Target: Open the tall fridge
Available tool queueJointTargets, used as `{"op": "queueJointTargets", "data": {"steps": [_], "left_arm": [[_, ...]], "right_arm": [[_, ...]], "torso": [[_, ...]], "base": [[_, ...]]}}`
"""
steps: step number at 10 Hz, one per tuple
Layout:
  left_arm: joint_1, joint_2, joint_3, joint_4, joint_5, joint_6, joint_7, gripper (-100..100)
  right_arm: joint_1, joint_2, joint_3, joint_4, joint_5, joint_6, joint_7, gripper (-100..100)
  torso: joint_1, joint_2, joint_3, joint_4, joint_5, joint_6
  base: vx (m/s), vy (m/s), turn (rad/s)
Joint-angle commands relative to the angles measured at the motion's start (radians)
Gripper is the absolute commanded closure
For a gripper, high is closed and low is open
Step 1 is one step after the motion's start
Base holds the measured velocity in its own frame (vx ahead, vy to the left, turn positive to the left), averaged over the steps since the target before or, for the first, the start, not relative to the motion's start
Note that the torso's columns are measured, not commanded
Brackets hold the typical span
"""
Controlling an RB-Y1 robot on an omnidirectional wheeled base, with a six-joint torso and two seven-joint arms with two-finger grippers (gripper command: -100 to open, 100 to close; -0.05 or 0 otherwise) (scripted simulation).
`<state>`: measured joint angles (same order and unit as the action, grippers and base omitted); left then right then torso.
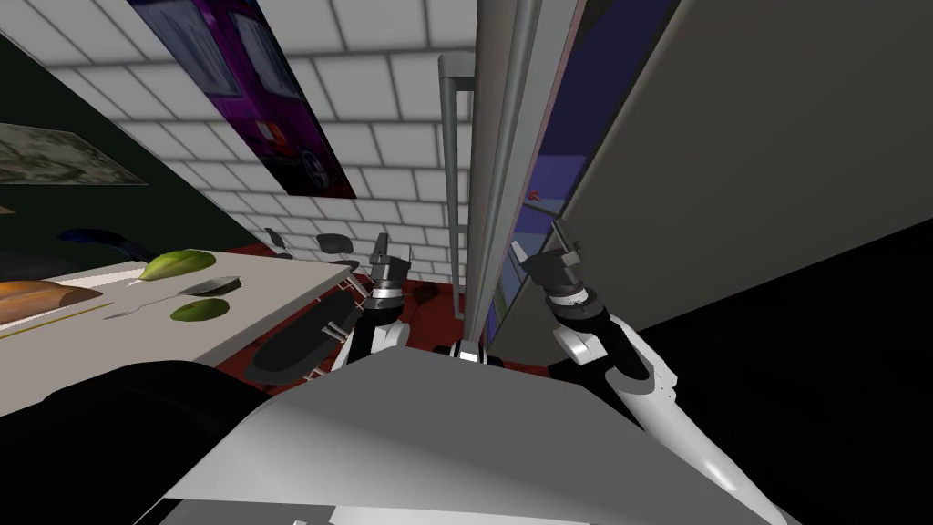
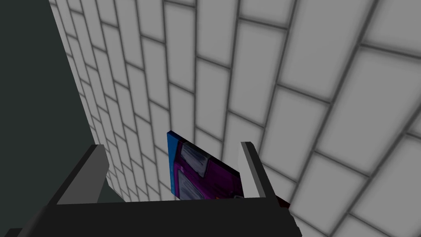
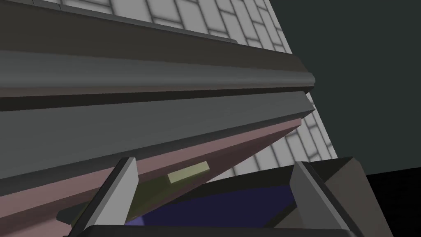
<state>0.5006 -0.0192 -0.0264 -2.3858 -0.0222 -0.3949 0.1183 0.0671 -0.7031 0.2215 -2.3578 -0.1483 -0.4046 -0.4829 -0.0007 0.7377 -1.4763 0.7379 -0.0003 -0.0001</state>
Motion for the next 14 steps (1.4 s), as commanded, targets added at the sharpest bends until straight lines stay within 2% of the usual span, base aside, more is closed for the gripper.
{"op": "queueJointTargets", "data": {"steps": [1,2,3,4,5,6,7,8,11,12,13,14], "left_arm": [[0.000,0.000,0.000,0.000,0.000,0.000,0.000,0],[0.000,0.000,0.000,0.000,0.000,0.000,0.000,0],[0.000,0.000,0.000,0.000,0.000,0.000,0.000,0],[0.000,0.000,0.000,0.000,0.000,0.000,0.000,0],[0.000,0.000,0.000,0.000,0.000,0.000,0.000,0],[0.000,0.000,0.000,0.000,0.000,0.000,0.000,0],[0.000,0.000,0.000,0.000,0.000,0.000,0.000,0],[0.000,0.000,0.000,0.000,0.000,0.000,0.000,0],[0.000,0.000,0.000,0.000,0.000,0.000,0.000,0],[0.000,0.000,0.000,0.000,0.000,0.000,0.000,0],[0.000,0.000,0.000,0.000,0.000,0.000,0.000,0],[0.000,0.000,0.000,0.000,0.000,0.000,0.000,0]], "right_arm": [[-0.068,-0.080,0.008,-0.007,0.031,0.029,0.074,-100],[-0.079,-0.113,0.008,-0.007,0.031,0.029,0.093,-100],[-0.079,-0.127,0.008,-0.007,0.031,0.029,0.093,-100],[-0.126,-0.164,0.015,-0.010,0.051,0.048,0.140,-100],[-0.129,-0.192,0.015,-0.010,0.051,0.048,0.148,-100],[-0.129,-0.197,0.015,-0.010,0.051,0.048,0.148,-100],[-0.177,-0.239,0.021,-0.013,0.071,0.067,0.196,-100],[-0.180,-0.267,0.021,-0.013,0.071,0.067,0.205,-100],[-0.180,-0.270,0.021,-0.013,0.071,0.067,0.205,-100],[-0.230,-0.319,0.027,-0.015,0.090,0.087,0.255,-100],[-0.231,-0.343,0.027,-0.015,0.090,0.087,0.262,-100],[-0.231,-0.343,0.027,-0.015,0.090,0.087,0.262,-100]], "torso": [[0.000,0.001,0.001,0.000,0.000,0.000],[0.003,0.001,0.001,0.000,0.001,0.000],[0.002,0.001,0.001,0.000,0.001,0.000],[0.000,0.001,0.001,0.000,0.000,0.000],[0.000,0.000,0.000,0.000,0.000,0.000],[0.001,0.001,0.000,0.000,0.000,0.000],[-0.001,0.001,0.001,0.000,0.000,0.000],[0.003,0.000,0.000,0.000,0.001,0.001],[-0.003,0.001,0.001,0.000,-0.001,0.000],[-0.002,0.001,0.001,0.000,-0.001,0.000],[0.003,0.000,0.000,0.000,0.001,0.000],[0.004,0.000,0.000,0.000,0.001,0.000]], "base": [[0.002,0.078,-0.013],[0.015,0.071,-0.080],[-0.002,0.039,0.010],[0.018,0.060,-0.092],[-0.006,0.069,0.029],[-0.017,0.029,0.083],[0.018,0.091,-0.081],[0.014,0.085,-0.062],[-0.002,0.002,0.011],[0.015,0.040,-0.067],[0.015,0.062,-0.066],[-0.009,0.040,0.038]]}}
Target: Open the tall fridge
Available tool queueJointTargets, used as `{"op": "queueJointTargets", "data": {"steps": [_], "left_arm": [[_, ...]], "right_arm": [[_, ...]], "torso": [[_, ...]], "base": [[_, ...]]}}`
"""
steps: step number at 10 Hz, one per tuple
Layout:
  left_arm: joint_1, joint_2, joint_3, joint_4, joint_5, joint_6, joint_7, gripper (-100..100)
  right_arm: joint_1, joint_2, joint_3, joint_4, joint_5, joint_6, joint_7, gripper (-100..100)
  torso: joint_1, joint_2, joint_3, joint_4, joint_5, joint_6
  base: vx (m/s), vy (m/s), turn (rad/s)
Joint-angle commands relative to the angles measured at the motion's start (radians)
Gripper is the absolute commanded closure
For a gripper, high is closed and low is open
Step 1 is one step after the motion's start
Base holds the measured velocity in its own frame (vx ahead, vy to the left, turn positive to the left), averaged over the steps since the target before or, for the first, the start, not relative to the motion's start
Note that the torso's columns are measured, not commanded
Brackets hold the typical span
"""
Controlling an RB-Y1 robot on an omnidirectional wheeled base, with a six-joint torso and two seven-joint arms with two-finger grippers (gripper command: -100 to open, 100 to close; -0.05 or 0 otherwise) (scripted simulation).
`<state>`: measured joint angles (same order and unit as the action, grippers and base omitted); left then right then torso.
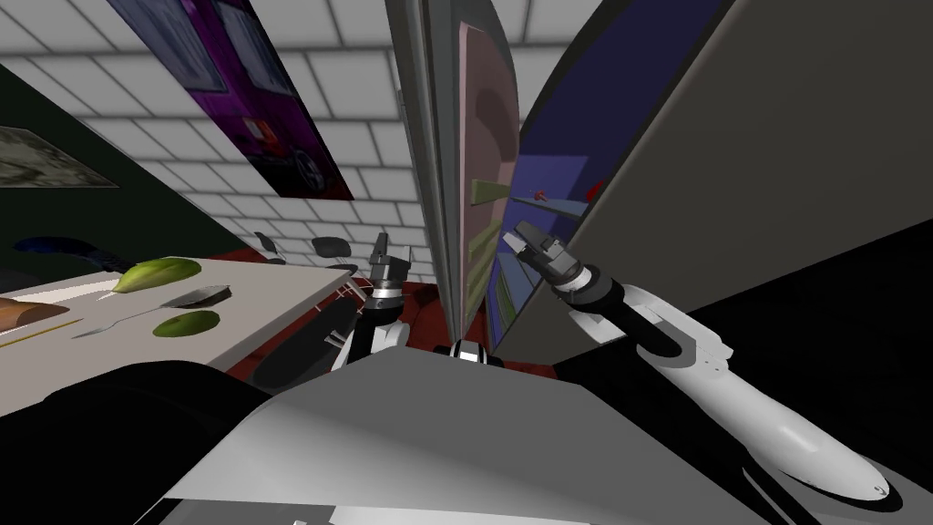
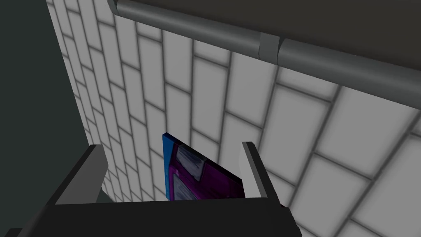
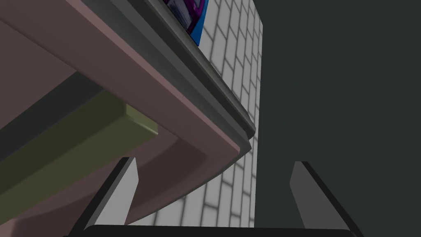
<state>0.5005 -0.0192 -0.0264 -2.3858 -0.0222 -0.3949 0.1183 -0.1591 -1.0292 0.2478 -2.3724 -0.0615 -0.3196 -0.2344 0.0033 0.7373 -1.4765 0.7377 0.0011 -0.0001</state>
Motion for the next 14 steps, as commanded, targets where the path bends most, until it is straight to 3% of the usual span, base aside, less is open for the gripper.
{"op": "queueJointTargets", "data": {"steps": [1,4,5,6,9,10,11,12,14], "left_arm": [[0.000,0.000,0.000,0.000,0.000,0.000,0.000,0],[0.000,0.000,0.000,0.000,0.000,0.000,0.000,0],[0.000,0.000,0.000,0.000,0.000,0.000,0.000,0],[0.000,0.000,0.000,0.000,0.000,0.000,0.000,0],[0.000,0.000,0.000,0.000,0.000,0.000,0.000,0],[0.000,0.000,0.000,0.000,0.000,0.000,0.000,0],[0.000,0.000,0.000,0.000,0.000,0.000,0.000,0],[0.000,0.000,0.000,0.000,0.000,0.000,0.000,0],[0.000,0.000,0.000,0.000,0.000,0.000,0.000,0]], "right_arm": [[-0.005,-0.017,0.001,0.000,0.003,0.002,0.013,-100],[-0.005,-0.017,0.001,0.000,0.003,0.002,0.013,-100],[-0.055,-0.067,0.007,0.000,0.020,0.021,0.063,-100],[-0.055,-0.091,0.007,0.000,0.020,0.021,0.070,-100],[-0.055,-0.091,0.007,0.000,0.020,0.021,0.070,-100],[-0.104,-0.141,0.012,0.001,0.036,0.040,0.120,-100],[-0.104,-0.166,0.012,0.001,0.036,0.040,0.127,-100],[-0.146,-0.199,0.017,0.004,0.050,0.059,0.164,-100],[-0.151,-0.240,0.017,0.004,0.050,0.059,0.184,-100]], "torso": [[-0.002,0.001,0.001,0.000,-0.001,0.000],[-0.005,0.001,0.001,0.000,-0.002,0.000],[-0.005,0.001,0.001,0.000,-0.002,0.000],[-0.002,0.000,0.000,0.000,-0.001,0.000],[-0.004,0.001,0.001,0.000,-0.001,0.000],[-0.004,0.001,0.001,0.000,-0.001,0.000],[-0.001,0.000,0.000,0.000,-0.001,0.000],[-0.002,0.000,0.000,0.000,-0.001,0.000],[-0.003,0.001,0.000,0.000,-0.001,0.000]], "base": [[0.001,0.026,-0.006],[-0.002,0.006,0.009],[0.020,0.031,-0.082],[0.010,0.060,-0.044],[-0.002,0.038,0.018],[0.021,0.080,-0.038],[0.025,0.071,-0.036],[0.028,0.074,-0.047],[0.022,0.072,0.003]]}}
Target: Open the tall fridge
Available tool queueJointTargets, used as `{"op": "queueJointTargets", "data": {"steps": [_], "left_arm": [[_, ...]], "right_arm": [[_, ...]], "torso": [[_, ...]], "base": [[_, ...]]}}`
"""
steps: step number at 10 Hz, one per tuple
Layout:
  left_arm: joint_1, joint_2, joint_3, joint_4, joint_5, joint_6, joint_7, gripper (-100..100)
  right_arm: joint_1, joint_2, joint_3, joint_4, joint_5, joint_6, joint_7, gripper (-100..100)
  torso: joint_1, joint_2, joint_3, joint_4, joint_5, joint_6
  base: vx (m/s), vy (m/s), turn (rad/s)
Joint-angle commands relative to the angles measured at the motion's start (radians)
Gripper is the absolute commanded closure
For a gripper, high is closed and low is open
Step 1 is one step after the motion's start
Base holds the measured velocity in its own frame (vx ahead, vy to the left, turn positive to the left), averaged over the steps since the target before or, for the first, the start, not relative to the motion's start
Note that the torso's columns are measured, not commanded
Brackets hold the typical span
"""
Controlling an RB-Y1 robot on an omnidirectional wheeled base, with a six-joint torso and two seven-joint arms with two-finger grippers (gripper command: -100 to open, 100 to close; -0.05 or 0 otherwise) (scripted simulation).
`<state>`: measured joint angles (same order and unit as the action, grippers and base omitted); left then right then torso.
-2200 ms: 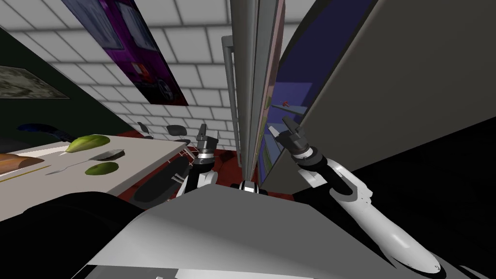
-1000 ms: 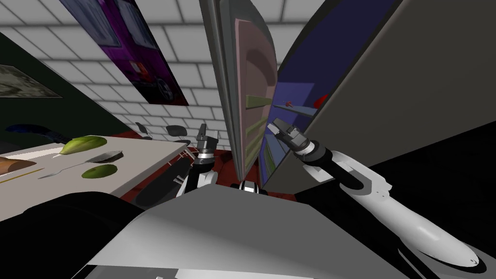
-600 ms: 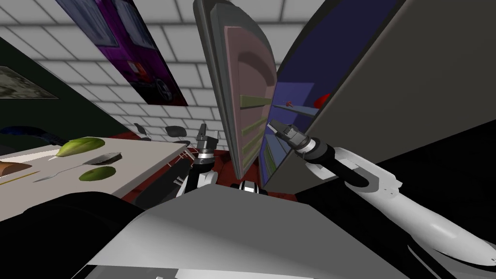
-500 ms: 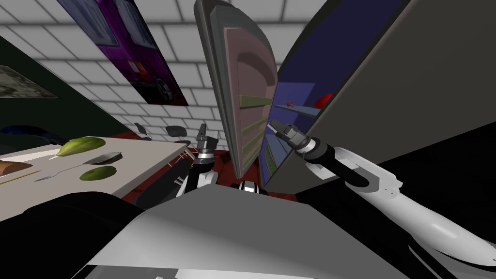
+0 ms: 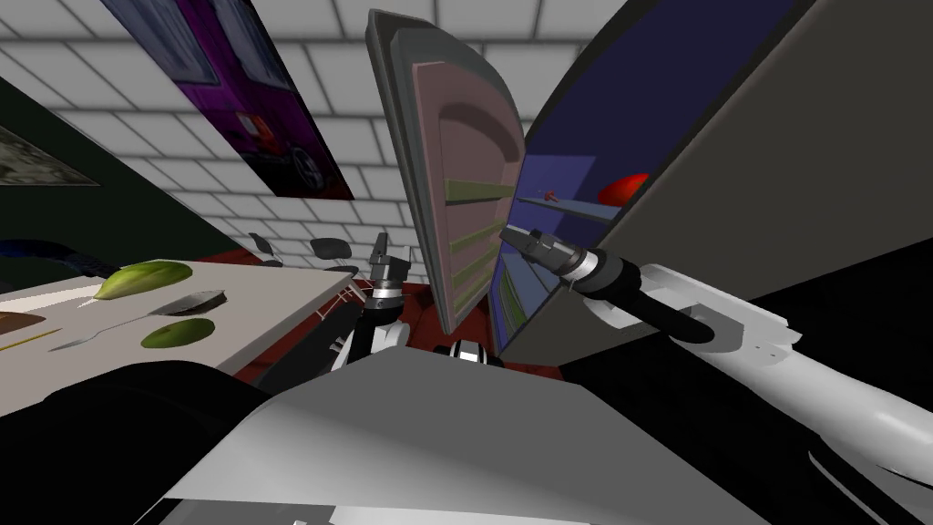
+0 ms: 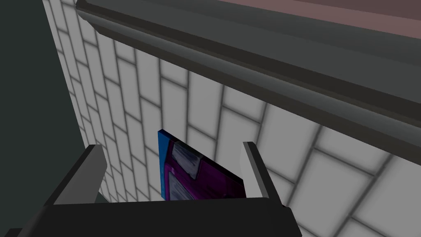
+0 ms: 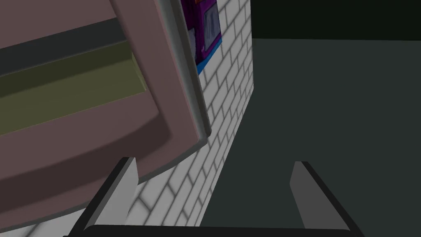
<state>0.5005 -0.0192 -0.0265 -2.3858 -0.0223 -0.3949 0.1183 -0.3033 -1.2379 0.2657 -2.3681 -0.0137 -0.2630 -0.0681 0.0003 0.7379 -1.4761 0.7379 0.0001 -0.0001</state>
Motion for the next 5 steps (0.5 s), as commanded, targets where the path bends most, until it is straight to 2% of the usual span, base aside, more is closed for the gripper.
{"op": "queueJointTargets", "data": {"steps": [1,2,3,5], "left_arm": [[0.000,0.000,0.000,0.000,0.000,0.000,0.000,0],[0.000,0.000,0.000,0.000,0.000,0.000,0.000,0],[0.000,0.000,0.000,0.000,0.000,0.000,0.000,0],[0.000,0.000,0.000,0.000,0.000,0.000,0.000,0]], "right_arm": [[-0.052,-0.070,0.004,0.004,0.013,0.021,0.063,-100],[-0.052,-0.100,0.004,0.004,0.013,0.021,0.073,-100],[-0.095,-0.130,0.008,0.010,0.022,0.039,0.109,-100],[-0.095,-0.177,0.008,0.010,0.022,0.039,0.127,-100]], "torso": [[-0.001,0.000,0.000,0.000,0.000,0.000],[0.000,0.000,0.000,0.000,0.000,0.000],[0.000,-0.001,-0.001,0.000,0.000,0.000],[-0.001,0.001,0.000,0.000,0.000,0.000]], "base": [[0.038,0.077,0.013],[0.057,0.075,0.054],[0.072,0.088,-0.048],[0.025,0.048,-0.026]]}}
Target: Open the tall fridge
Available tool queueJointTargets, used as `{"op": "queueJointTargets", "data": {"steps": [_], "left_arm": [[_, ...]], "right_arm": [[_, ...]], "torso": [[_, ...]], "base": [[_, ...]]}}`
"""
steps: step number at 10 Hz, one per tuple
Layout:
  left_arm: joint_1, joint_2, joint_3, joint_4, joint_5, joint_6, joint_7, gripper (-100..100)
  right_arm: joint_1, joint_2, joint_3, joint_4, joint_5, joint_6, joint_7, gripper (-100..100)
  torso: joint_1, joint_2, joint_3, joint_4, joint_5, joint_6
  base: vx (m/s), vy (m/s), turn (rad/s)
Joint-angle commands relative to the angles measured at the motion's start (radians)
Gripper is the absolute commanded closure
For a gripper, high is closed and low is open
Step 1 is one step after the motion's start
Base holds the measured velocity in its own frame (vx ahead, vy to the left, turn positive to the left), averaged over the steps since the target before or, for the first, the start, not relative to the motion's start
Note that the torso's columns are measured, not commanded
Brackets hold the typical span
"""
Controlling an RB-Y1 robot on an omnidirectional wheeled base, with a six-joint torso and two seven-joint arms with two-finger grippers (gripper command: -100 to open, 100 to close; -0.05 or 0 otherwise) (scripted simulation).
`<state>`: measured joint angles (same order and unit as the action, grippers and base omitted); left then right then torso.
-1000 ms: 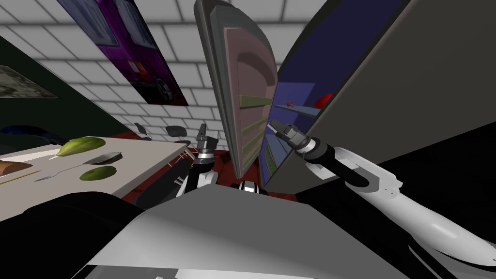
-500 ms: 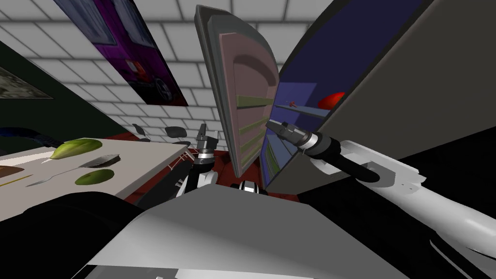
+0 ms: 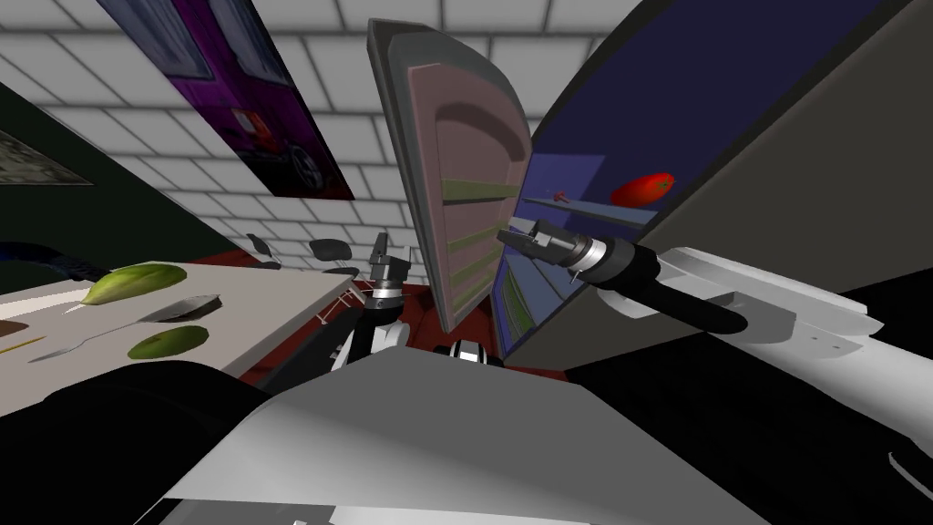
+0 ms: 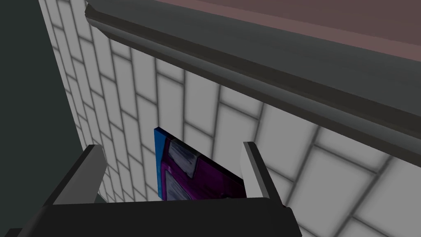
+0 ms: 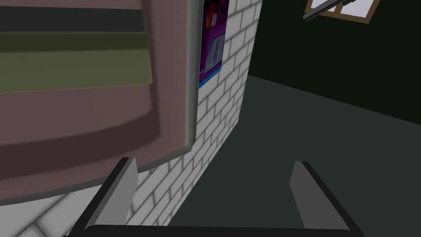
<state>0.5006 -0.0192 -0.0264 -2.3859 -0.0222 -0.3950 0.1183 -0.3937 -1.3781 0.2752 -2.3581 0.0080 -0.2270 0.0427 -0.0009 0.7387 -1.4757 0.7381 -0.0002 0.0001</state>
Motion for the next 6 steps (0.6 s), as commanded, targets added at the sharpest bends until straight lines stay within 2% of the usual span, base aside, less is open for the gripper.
{"op": "queueJointTargets", "data": {"steps": [1,2,3,5,6], "left_arm": [[0.000,0.000,0.000,0.000,0.000,0.000,0.000,0],[0.000,0.000,0.000,0.000,0.000,0.000,0.000,0],[0.000,0.000,0.000,0.000,0.000,0.000,0.000,0],[0.000,0.000,0.000,0.000,0.000,0.000,0.000,0],[0.000,0.000,0.000,0.000,0.000,0.000,0.000,0]], "right_arm": [[-0.046,-0.074,0.003,0.007,0.008,0.020,0.063,-100],[-0.046,-0.102,0.003,0.007,0.008,0.020,0.070,-100],[-0.085,-0.134,0.006,0.015,0.013,0.036,0.108,-100],[-0.085,-0.180,0.006,0.015,0.013,0.036,0.122,-100],[-0.122,-0.218,0.010,0.024,0.016,0.052,0.168,-100]], "torso": [[-0.002,0.002,0.001,0.001,-0.001,0.000],[0.000,0.002,0.001,0.001,0.000,0.000],[0.001,0.000,0.000,0.000,0.000,0.000],[0.001,-0.001,-0.001,0.000,0.000,0.000],[0.000,-0.001,-0.001,0.000,0.000,0.000]], "base": [[0.009,0.044,-0.084],[0.012,0.048,-0.047],[0.015,0.058,-0.080],[0.011,0.040,-0.021],[0.012,0.040,-0.095]]}}
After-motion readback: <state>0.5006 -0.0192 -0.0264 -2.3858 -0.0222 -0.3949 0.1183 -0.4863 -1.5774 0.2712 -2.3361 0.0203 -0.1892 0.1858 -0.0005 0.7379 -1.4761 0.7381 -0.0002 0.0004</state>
